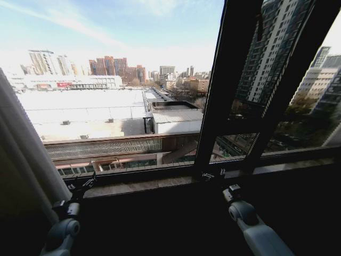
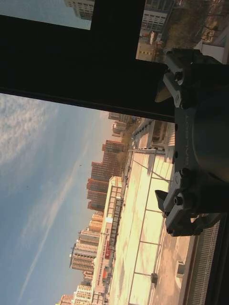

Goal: Open the curtains by pulling them apart, changing their state from closed to fully open.

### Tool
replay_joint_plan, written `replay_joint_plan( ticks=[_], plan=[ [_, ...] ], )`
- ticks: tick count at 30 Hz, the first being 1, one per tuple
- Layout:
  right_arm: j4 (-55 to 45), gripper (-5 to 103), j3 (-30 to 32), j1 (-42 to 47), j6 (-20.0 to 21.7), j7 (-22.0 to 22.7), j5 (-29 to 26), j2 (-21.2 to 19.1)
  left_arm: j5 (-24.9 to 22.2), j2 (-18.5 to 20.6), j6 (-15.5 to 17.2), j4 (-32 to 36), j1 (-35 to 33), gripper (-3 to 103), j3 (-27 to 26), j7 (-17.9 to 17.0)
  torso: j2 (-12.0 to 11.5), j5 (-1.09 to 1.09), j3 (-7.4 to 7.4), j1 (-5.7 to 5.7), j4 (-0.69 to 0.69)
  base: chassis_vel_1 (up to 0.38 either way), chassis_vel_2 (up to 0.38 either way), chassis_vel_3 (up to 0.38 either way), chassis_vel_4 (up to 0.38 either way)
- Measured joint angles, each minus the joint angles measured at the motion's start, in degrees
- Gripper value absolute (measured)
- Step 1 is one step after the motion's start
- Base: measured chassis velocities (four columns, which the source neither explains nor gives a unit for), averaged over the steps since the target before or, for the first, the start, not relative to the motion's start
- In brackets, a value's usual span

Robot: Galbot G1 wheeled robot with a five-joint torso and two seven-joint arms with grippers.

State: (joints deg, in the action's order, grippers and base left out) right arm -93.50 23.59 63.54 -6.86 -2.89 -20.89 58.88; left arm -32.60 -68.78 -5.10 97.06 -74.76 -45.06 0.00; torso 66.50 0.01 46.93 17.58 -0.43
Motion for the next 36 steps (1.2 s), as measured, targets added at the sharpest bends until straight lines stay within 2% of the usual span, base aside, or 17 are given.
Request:
replay_joint_plan(
  ticks=[11,36],
  plan=[
    [0.0,100,0.0,0.0,0.0,0.0,0.0,0.0,1.42,-0.33,-1.87,0.41,-1.37,100,-0.88,-0.56,0.0,0.0,0.0,0.0,0.0,0.0,0.0,0.0,0.0],
    [0.0,100,0.0,0.0,0.0,0.0,0.0,0.0,1.41,-0.05,-2.06,0.35,-1.39,100,-1.12,-0.56,0.0,-0.01,0.0,0.0,0.01,-0.001,-0.002,0.001,0.003]
  ],
)
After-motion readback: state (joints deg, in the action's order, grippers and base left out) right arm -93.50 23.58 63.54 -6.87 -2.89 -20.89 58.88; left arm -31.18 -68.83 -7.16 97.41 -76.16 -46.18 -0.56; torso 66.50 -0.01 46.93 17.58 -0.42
